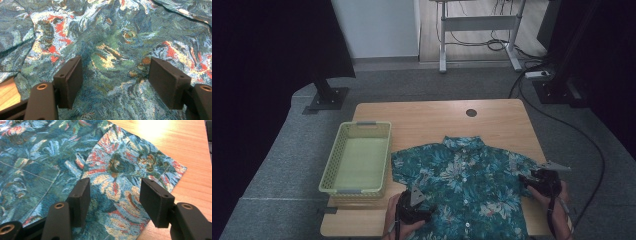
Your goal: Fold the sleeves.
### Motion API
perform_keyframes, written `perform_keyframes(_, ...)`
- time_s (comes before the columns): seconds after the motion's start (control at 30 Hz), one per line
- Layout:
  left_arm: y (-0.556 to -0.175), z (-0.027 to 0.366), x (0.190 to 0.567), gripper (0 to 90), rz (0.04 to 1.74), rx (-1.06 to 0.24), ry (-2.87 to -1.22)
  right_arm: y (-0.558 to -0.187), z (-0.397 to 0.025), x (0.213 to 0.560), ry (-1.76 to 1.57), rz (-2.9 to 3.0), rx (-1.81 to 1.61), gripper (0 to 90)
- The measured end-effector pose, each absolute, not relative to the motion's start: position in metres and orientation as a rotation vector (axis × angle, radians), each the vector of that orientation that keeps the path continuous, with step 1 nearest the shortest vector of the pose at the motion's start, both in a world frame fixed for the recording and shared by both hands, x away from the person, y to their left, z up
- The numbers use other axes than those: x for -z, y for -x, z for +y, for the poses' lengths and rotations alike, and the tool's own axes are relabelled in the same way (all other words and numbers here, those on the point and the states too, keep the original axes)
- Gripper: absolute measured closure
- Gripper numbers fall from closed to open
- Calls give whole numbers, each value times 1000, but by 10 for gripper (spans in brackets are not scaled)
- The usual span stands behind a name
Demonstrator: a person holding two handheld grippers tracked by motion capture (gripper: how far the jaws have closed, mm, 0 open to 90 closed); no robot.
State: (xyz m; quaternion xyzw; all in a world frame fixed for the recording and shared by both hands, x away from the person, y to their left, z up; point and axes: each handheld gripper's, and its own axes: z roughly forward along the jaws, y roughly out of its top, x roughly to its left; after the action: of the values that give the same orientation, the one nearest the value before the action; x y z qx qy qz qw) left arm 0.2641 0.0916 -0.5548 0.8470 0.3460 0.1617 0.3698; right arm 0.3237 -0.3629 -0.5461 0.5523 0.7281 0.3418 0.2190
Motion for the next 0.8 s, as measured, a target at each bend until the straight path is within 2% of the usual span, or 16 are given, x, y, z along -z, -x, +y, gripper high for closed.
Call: perform_keyframes(0.8, -264, 92, 555, 270, 888, -415, -2173, -324, -375, 553, -1585, 1974, -912, 417)
